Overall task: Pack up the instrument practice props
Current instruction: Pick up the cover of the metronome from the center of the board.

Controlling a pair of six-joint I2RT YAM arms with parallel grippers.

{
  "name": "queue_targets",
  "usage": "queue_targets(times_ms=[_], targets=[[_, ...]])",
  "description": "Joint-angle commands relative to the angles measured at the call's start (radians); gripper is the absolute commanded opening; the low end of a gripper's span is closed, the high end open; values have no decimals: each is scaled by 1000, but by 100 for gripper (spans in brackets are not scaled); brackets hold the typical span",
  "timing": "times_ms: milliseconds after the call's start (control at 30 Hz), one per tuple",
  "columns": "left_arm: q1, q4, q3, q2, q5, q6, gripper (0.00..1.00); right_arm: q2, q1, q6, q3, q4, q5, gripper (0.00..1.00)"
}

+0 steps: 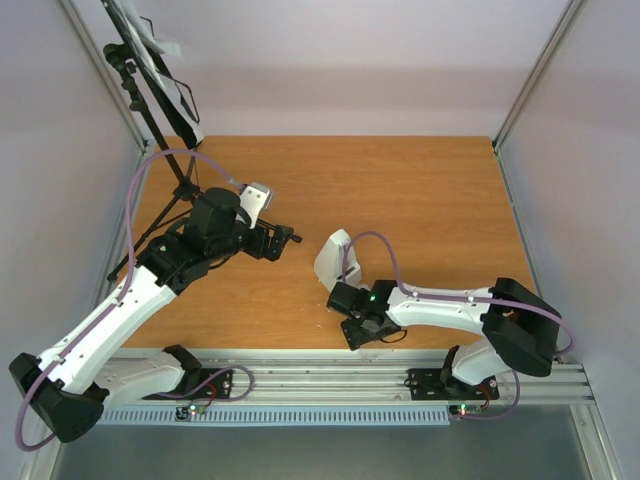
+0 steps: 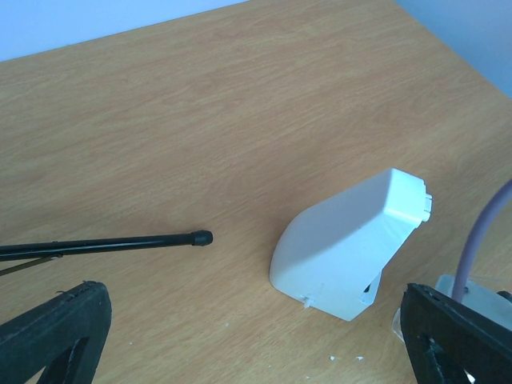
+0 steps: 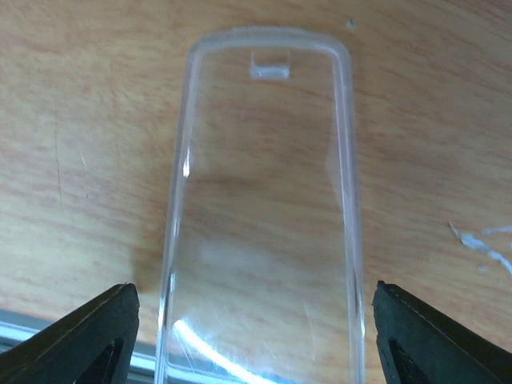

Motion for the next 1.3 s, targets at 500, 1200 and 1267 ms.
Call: queue_targets(times_ms=[500, 1200, 1267], targets=[[1, 16, -2, 13, 12, -4, 99, 77, -48, -86, -11, 85, -30, 69], [1, 7, 5, 18, 4, -17, 99, -507, -48, -180, -70, 145, 188, 56], [1, 2, 13, 17, 34, -55, 99, -576, -48, -213, -78, 207, 236, 56]])
